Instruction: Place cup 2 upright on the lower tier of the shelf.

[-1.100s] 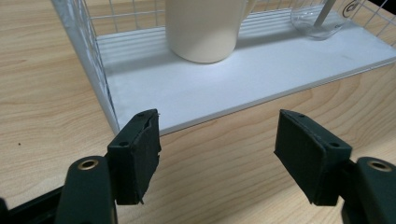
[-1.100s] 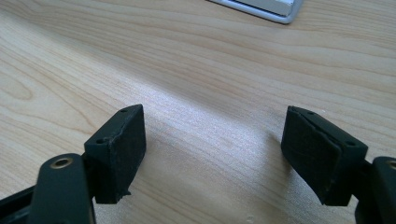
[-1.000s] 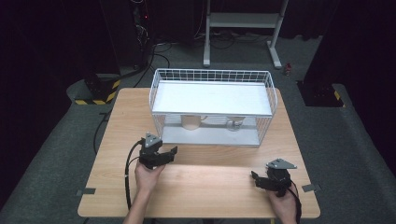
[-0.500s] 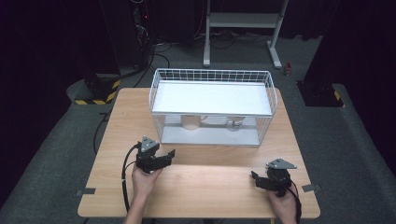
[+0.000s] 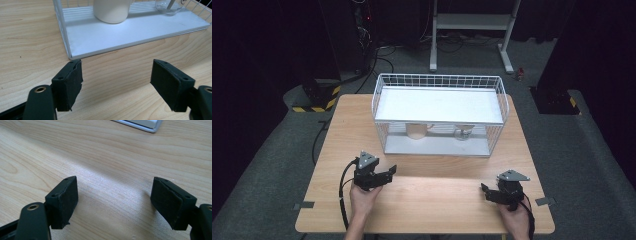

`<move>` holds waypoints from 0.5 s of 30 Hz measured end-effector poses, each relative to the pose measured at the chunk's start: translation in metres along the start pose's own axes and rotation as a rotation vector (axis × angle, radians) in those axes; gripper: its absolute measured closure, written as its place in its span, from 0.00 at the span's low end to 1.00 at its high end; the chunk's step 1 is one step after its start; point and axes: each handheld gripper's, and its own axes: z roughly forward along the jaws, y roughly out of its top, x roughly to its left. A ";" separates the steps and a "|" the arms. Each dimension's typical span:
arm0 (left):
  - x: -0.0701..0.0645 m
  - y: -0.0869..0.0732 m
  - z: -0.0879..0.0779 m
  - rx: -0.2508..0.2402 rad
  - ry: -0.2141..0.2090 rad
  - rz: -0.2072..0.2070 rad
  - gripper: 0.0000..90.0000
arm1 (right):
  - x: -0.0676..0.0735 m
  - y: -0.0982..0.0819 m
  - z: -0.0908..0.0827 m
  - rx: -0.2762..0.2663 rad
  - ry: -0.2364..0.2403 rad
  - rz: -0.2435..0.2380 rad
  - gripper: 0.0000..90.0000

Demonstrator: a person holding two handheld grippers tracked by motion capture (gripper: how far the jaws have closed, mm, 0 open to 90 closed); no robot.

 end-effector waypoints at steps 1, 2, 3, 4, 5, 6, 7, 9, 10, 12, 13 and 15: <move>0.000 -0.001 0.000 0.002 -0.002 -0.002 0.28 | 0.000 0.000 0.000 0.001 -0.001 0.002 0.25; 0.000 -0.001 -0.001 0.001 -0.002 -0.002 0.28 | 0.000 0.000 0.000 0.001 -0.001 0.001 0.25; 0.000 -0.002 -0.001 0.000 -0.003 -0.005 0.28 | 0.000 0.000 0.000 0.001 -0.001 0.002 0.25; 0.001 -0.003 -0.002 -0.002 -0.003 -0.006 0.28 | 0.000 0.000 0.000 0.001 -0.001 0.002 0.25; 0.000 -0.004 -0.002 -0.003 -0.005 -0.010 0.27 | 0.000 0.000 0.000 0.001 -0.001 0.002 0.25; 0.001 -0.005 -0.003 -0.002 -0.003 -0.007 0.27 | 0.000 0.000 0.000 0.001 0.000 0.001 0.25; 0.001 -0.007 -0.003 -0.005 -0.003 -0.006 0.27 | 0.000 0.000 0.000 0.001 -0.001 0.002 0.25; 0.001 -0.009 -0.004 -0.004 -0.002 0.002 0.26 | 0.000 0.000 0.000 0.001 -0.001 0.002 0.25; 0.002 -0.010 -0.004 -0.004 -0.004 -0.005 0.26 | 0.000 0.000 0.000 0.001 -0.001 0.001 0.25; 0.004 -0.013 -0.004 -0.003 -0.007 -0.010 0.25 | 0.000 0.000 0.000 0.001 -0.001 0.002 0.25; 0.004 -0.014 -0.005 -0.001 -0.008 -0.012 0.25 | 0.000 0.000 0.000 0.001 -0.001 0.002 0.25; 0.006 -0.017 -0.005 -0.001 0.000 -0.008 0.25 | 0.000 0.000 0.000 0.001 -0.001 0.002 0.25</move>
